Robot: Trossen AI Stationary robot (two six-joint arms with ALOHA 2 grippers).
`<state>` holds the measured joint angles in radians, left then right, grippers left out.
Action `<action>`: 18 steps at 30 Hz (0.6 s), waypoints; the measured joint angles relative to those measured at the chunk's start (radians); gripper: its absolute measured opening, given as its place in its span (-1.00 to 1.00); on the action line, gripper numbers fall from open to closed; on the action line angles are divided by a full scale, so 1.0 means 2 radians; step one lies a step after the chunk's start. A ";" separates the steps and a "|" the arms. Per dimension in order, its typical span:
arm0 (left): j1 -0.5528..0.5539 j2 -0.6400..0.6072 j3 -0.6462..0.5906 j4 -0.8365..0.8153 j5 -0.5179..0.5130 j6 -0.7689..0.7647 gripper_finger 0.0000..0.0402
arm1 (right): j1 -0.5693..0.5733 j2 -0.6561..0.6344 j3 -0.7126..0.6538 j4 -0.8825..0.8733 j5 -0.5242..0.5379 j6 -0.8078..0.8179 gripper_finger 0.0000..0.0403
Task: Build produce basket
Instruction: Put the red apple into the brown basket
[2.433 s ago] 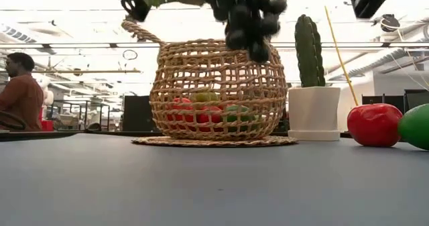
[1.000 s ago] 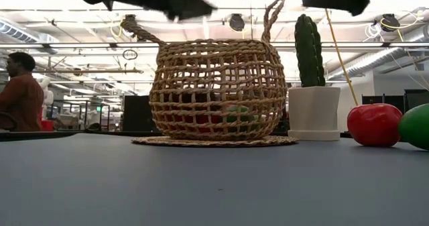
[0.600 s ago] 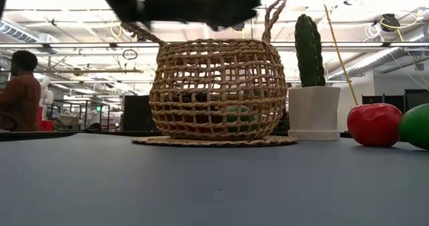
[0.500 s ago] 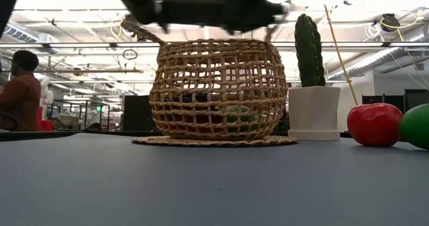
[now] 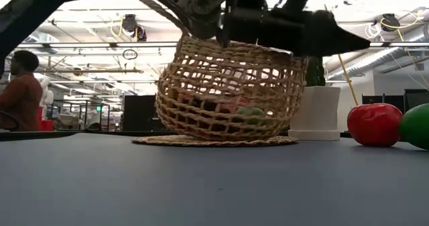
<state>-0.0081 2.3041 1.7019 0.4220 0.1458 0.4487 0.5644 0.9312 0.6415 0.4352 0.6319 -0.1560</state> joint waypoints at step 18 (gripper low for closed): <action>0.000 -0.134 0.002 -0.230 -0.249 0.055 0.68 | 0.000 -0.010 0.000 -0.014 -0.019 -0.023 0.26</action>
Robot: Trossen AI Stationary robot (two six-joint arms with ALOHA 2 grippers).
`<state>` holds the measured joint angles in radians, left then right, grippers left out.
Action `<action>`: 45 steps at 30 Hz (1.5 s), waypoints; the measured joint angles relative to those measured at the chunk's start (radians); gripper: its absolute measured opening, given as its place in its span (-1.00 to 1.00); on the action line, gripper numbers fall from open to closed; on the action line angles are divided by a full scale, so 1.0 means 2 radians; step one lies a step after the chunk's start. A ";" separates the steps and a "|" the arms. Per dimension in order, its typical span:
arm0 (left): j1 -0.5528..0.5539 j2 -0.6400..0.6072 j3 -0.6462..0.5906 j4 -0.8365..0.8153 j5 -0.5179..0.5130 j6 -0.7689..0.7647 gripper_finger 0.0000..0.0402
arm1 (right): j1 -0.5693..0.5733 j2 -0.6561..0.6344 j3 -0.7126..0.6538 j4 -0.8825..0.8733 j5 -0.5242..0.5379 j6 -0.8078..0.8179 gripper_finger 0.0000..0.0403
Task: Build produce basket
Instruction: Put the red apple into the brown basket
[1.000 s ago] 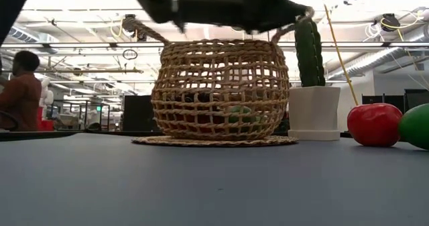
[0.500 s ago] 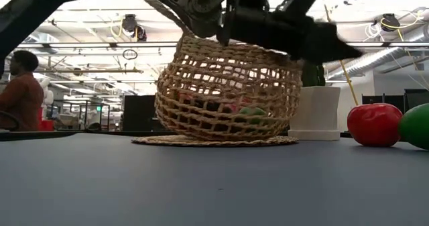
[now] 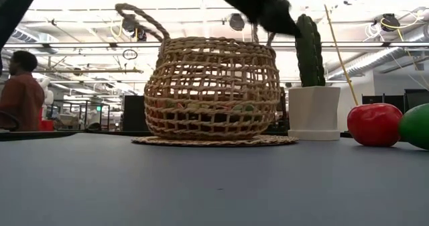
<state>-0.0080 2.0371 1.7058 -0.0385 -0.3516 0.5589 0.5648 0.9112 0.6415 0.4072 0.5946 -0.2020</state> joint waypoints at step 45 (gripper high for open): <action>0.023 0.298 0.195 0.180 0.184 -0.175 0.68 | 0.049 -0.069 0.000 -0.060 -0.072 -0.008 0.26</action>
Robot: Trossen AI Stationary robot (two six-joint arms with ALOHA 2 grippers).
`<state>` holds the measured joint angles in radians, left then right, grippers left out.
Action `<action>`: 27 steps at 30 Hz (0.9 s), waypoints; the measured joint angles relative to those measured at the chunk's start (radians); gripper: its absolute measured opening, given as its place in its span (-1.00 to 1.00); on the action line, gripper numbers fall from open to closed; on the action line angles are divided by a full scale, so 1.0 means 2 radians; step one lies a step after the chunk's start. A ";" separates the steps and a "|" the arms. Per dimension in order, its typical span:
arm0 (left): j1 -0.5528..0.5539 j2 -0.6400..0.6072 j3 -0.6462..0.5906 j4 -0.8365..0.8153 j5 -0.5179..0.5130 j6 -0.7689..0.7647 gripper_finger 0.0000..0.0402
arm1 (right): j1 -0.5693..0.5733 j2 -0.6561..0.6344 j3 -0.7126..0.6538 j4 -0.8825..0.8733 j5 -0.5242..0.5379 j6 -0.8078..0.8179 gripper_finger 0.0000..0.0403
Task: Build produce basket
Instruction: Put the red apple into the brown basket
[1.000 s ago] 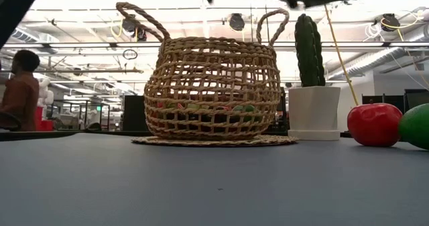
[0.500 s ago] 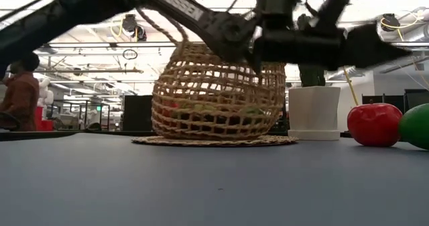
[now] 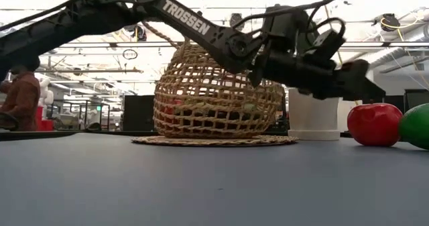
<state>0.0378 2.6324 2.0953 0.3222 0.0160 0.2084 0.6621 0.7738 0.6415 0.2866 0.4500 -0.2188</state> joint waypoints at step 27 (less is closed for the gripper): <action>0.008 0.033 0.000 0.013 0.043 -0.096 0.68 | -0.001 0.000 0.000 0.000 0.027 0.010 0.26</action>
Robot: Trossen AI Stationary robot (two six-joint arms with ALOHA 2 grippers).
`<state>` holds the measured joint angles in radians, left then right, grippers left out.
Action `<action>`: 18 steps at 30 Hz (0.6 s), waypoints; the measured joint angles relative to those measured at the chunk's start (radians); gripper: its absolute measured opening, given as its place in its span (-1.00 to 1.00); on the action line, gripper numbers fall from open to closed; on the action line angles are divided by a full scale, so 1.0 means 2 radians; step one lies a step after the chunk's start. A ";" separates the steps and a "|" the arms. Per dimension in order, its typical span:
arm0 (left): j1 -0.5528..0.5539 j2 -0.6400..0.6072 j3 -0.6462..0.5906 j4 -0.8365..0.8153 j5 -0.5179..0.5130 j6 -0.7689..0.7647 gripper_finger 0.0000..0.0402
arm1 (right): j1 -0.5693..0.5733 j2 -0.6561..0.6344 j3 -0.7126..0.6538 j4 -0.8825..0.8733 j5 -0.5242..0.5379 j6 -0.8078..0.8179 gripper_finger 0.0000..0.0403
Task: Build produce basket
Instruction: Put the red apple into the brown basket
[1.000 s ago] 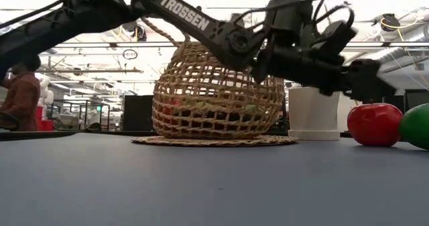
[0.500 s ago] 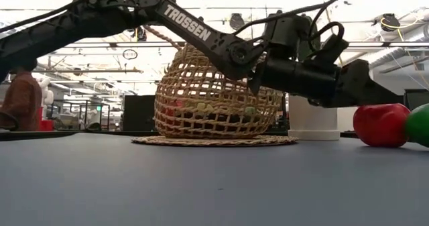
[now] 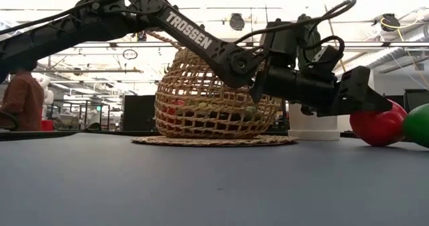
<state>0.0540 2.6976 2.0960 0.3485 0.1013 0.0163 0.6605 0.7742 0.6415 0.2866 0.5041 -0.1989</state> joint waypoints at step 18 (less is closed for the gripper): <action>-0.006 -0.004 -0.001 -0.017 -0.013 0.050 0.12 | 0.000 0.000 0.000 0.002 0.001 -0.003 0.26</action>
<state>0.0422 2.6899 2.0946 0.3154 0.0759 0.1156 0.6605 0.7742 0.6415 0.2901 0.5053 -0.2051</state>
